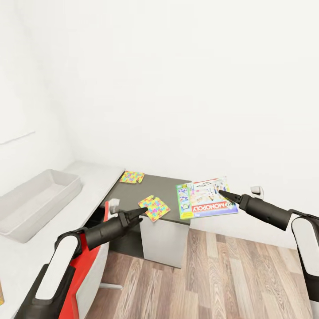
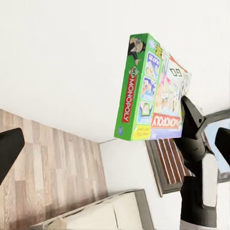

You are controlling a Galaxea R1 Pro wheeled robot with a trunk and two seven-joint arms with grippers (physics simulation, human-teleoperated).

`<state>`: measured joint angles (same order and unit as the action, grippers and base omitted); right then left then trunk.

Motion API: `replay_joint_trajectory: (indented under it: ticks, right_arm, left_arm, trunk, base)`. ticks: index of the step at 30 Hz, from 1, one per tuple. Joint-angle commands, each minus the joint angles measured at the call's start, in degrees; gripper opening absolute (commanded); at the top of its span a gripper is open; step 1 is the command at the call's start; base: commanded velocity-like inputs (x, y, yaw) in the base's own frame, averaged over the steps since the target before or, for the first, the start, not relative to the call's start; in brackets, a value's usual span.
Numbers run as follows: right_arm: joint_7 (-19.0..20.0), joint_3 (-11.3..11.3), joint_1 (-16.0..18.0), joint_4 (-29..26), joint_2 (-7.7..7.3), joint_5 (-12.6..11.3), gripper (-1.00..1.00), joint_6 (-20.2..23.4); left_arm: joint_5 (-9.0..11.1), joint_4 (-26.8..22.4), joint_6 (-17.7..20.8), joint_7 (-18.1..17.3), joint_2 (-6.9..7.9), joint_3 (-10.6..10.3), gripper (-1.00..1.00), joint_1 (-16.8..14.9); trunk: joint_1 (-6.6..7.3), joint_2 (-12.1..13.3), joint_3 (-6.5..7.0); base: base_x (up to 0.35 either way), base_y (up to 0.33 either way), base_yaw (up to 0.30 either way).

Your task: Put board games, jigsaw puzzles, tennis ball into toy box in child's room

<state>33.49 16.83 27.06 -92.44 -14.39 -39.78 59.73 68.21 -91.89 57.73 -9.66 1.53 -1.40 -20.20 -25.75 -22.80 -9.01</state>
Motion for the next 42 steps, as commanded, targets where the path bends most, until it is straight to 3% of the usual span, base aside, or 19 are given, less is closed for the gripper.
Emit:
replay_joint_trajectory:
  ticks: [1,2,3,7,16,24,42]
  right_arm:
    - [0.4,0.2,0.1,0.0,-0.04,0.3,-1.0,0.3]
    - [0.4,0.4,0.1,0.0,-0.07,0.3,-1.0,0.3]
    - [0.4,0.4,0.1,0.0,-0.07,0.3,-1.0,0.3]
    - [0.4,0.7,0.2,0.0,-0.15,0.3,-1.0,0.3]
    - [0.4,0.9,0.3,0.0,-0.69,0.3,-1.0,0.3]
    - [0.4,0.9,0.2,0.0,-0.86,0.3,-1.0,0.3]
    - [0.4,0.9,0.2,-0.1,-0.88,0.2,-1.0,0.3]
  left_arm:
    - [0.8,0.0,0.3,0.1,0.14,0.1,1.0,-1.1]
    - [2.2,0.0,0.4,0.9,0.26,0.2,1.0,-2.1]
    - [2.2,0.0,0.4,0.9,0.26,0.2,1.0,-2.1]
    - [7.5,-0.2,0.7,4.8,0.53,0.8,1.0,-5.7]
    - [11.6,-0.1,0.8,10.6,0.55,1.2,1.0,-8.9]
    - [12.4,-0.2,0.8,11.8,0.55,2.3,1.0,-9.3]
    - [12.6,-0.2,0.8,12.2,0.58,2.6,1.0,-9.6]
  trunk:
    - [-0.04,-0.1,-0.09]
    - [-0.04,-0.1,-0.07]
    - [-0.04,-0.1,-0.05]
    - [-0.04,-0.1,0.04]
    - [-0.04,-0.1,0.1]
    - [-0.04,-0.1,0.11]
    - [-0.04,-0.1,0.29]
  base:
    - [0.015,0.0,0.021]
    - [0.012,0.0,0.05]
    - [0.012,0.0,0.05]
    - [0.007,0.0,0.136]
    - [0.002,0.0,0.239]
    - [0.0,0.0,0.284]
    - [0.0,0.0,0.28]
